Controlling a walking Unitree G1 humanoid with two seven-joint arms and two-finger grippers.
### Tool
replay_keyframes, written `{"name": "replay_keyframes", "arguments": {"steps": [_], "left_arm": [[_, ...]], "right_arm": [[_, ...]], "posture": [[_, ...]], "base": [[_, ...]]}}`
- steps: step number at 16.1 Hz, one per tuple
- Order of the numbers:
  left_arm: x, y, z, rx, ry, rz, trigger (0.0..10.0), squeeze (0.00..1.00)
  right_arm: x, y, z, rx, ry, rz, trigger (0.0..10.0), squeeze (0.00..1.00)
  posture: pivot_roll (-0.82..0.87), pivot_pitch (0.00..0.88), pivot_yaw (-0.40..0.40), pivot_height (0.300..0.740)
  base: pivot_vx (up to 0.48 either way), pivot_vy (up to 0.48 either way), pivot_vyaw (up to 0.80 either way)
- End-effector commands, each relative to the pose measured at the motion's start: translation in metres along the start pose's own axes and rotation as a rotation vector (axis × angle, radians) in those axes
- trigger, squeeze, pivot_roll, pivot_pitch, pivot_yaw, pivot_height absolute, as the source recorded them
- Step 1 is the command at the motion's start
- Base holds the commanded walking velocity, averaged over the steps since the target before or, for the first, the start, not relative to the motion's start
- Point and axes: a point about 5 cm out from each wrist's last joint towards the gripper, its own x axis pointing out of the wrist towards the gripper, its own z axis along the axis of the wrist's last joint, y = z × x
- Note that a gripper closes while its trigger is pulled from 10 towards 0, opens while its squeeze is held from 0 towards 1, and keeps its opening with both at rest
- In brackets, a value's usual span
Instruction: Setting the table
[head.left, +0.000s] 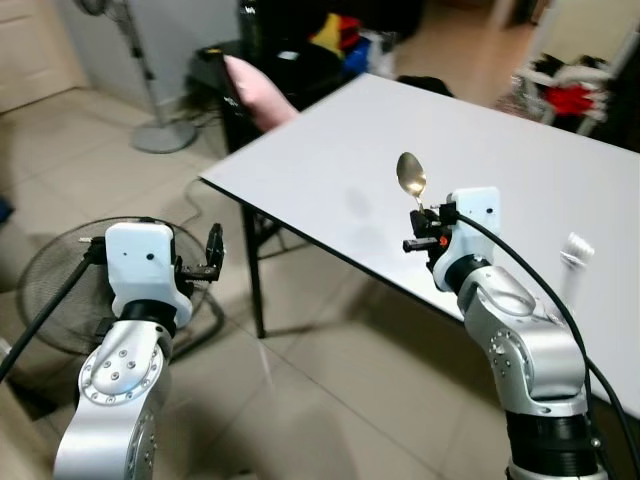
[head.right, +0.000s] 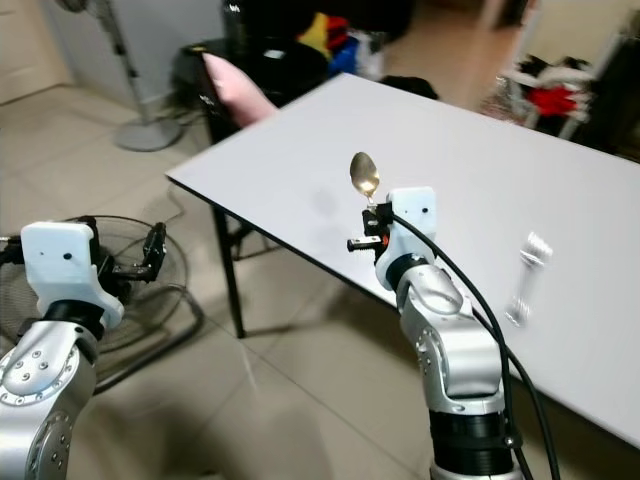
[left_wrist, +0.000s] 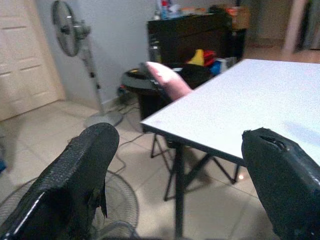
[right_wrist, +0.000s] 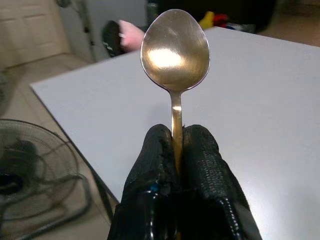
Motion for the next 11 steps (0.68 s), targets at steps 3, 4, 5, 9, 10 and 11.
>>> {"name": "replay_keyframes", "arguments": {"steps": [3,4,5,9,10,11], "left_arm": [[-0.0016,0.0047,-0.0011,0.023,0.007,0.000,10.0,0.00],[-0.0013,0.0045,-0.0013,0.025,0.008,-0.003,10.0,0.00],[-0.0011,0.0042,-0.0015,0.027,0.009,-0.005,10.0,0.00],[0.0005,0.0042,-0.0016,0.027,0.008,-0.013,10.0,0.00],[0.0009,0.0043,-0.0017,0.027,0.008,-0.014,10.0,0.00],[0.0011,0.0043,-0.0018,0.027,0.008,-0.015,10.0,0.00]], "right_arm": [[0.0003,0.0058,0.0038,-0.005,-0.015,0.010,10.0,0.00],[0.0005,0.0058,0.0034,-0.007,-0.014,0.008,10.0,0.00],[0.0005,0.0055,0.0030,-0.008,-0.013,0.006,10.0,0.00],[0.0019,0.0056,0.0028,-0.005,-0.009,-0.013,10.0,0.00],[0.0019,0.0055,0.0025,-0.005,-0.007,-0.017,10.0,0.00],[0.0020,0.0053,0.0023,-0.005,-0.004,-0.022,10.0,0.00]], "posture": [[-0.07,0.016,-0.008,0.740],[-0.07,0.016,-0.006,0.740],[-0.07,0.015,-0.006,0.740],[-0.07,0.014,-0.002,0.740],[-0.07,0.014,-0.002,0.740],[-0.07,0.014,-0.002,0.740]], "base": [[0.400,0.000,0.00],[0.390,0.000,0.00],[0.386,0.000,0.00],[0.375,0.000,0.00],[0.364,0.000,0.00],[0.364,0.000,0.00]]}}
